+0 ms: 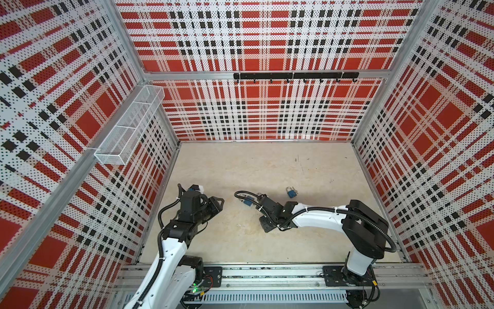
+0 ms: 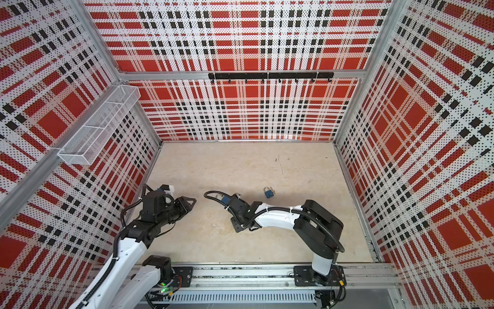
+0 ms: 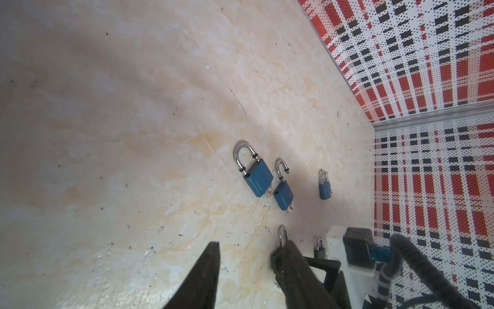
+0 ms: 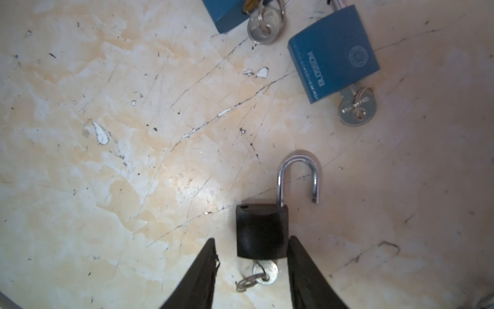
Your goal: Lock with the key
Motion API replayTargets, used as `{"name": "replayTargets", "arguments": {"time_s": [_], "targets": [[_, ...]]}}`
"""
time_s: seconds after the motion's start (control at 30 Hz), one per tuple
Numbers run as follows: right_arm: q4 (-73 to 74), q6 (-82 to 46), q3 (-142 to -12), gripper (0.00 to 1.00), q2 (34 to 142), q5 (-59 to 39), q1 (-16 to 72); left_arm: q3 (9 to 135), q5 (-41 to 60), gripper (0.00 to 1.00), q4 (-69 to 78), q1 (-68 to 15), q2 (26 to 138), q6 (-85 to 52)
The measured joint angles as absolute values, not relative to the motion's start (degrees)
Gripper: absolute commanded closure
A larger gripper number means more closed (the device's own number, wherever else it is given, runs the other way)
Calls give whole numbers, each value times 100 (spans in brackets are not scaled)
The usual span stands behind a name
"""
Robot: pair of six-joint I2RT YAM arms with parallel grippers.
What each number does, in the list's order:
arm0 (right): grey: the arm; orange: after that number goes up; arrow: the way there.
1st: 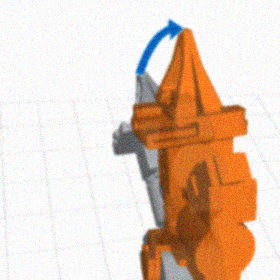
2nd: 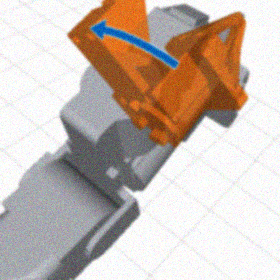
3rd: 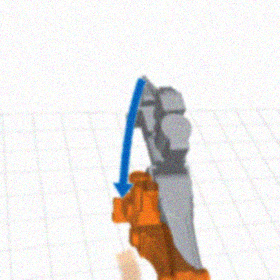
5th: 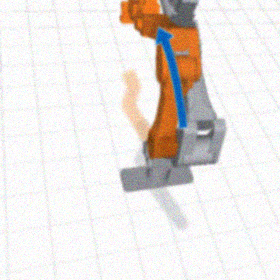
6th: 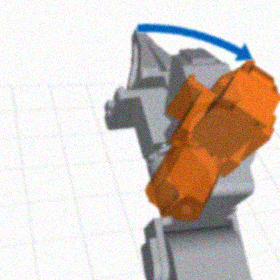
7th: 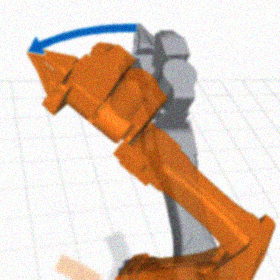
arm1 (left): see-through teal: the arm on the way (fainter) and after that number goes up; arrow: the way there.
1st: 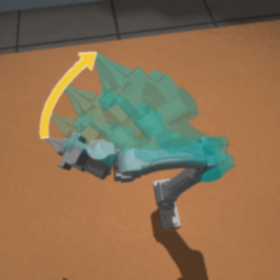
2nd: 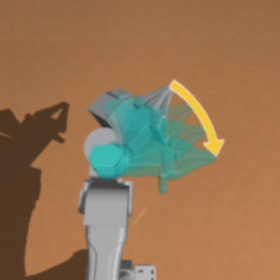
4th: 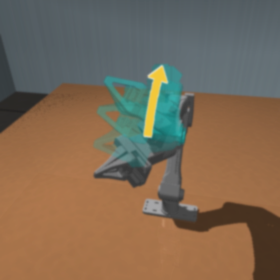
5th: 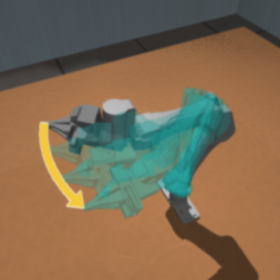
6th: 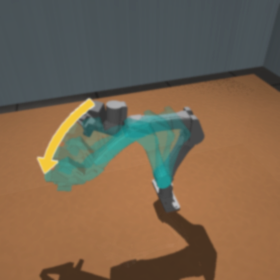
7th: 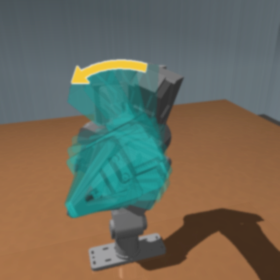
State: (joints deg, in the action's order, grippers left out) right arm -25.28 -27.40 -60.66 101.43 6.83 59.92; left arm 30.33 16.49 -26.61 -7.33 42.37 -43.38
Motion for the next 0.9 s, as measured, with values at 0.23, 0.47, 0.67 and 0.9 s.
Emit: {"name": "replayTargets", "arguments": {"time_s": [0.23,0.47,0.67,0.9], "targets": [[-2626,-2652,-6276,54,10390,801,6014,3011,1712,58,-2659,-714,4237,-4338],[-2694,-2644,-6407,54,10597,910,6051,2958,1767,58,-2650,-705,4237,-4338],[-2738,-2633,-6407,55,10615,950,6071,2921,1789,58,-2630,-692,4237,-4340],[-2766,-2624,-6410,56,10615,1007,6086,2884,1811,58,-2613,-666,4239,-4344]]}}
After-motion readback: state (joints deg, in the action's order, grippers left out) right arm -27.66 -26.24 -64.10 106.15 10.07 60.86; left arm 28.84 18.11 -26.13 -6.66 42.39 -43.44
